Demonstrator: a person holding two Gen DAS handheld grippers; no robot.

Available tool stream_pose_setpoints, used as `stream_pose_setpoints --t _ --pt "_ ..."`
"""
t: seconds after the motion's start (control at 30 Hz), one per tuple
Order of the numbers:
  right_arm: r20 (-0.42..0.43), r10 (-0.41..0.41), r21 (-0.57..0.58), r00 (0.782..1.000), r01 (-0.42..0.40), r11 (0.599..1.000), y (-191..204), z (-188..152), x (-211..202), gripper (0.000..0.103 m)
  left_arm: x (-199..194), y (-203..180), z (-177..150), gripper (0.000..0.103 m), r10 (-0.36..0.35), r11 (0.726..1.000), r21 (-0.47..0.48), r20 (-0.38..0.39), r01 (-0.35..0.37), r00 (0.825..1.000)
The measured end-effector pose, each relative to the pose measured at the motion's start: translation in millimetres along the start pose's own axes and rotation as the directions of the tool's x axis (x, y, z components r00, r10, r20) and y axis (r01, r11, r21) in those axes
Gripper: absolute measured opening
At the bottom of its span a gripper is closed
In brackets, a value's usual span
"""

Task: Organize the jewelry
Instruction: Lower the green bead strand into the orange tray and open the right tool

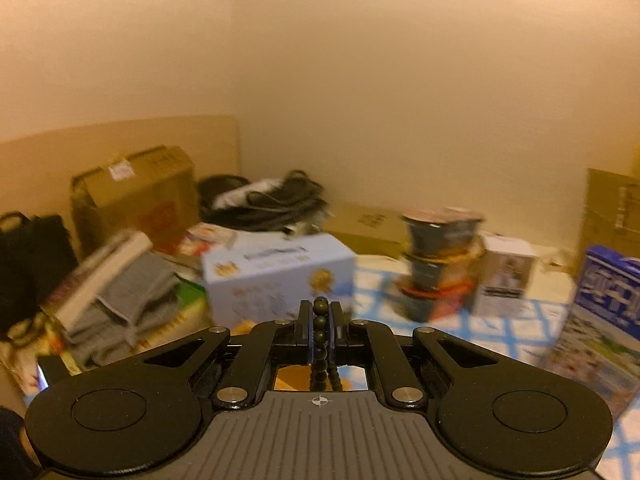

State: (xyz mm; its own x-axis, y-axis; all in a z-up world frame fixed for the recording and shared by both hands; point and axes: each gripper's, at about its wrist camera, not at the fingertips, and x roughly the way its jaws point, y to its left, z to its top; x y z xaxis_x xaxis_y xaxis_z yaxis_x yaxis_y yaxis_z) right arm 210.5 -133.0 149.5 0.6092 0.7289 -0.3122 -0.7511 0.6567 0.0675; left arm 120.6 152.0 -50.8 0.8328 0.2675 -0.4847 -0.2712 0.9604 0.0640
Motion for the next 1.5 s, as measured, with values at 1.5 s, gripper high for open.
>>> stream_pose_setpoints --t 1.5 --pt "-0.323 -0.002 0.303 0.946 0.106 0.947 -26.2 -137.2 76.5 0.042 -1.4 -1.0 6.6 0.012 -0.003 1.0 -0.015 0.001 0.003 1.0"
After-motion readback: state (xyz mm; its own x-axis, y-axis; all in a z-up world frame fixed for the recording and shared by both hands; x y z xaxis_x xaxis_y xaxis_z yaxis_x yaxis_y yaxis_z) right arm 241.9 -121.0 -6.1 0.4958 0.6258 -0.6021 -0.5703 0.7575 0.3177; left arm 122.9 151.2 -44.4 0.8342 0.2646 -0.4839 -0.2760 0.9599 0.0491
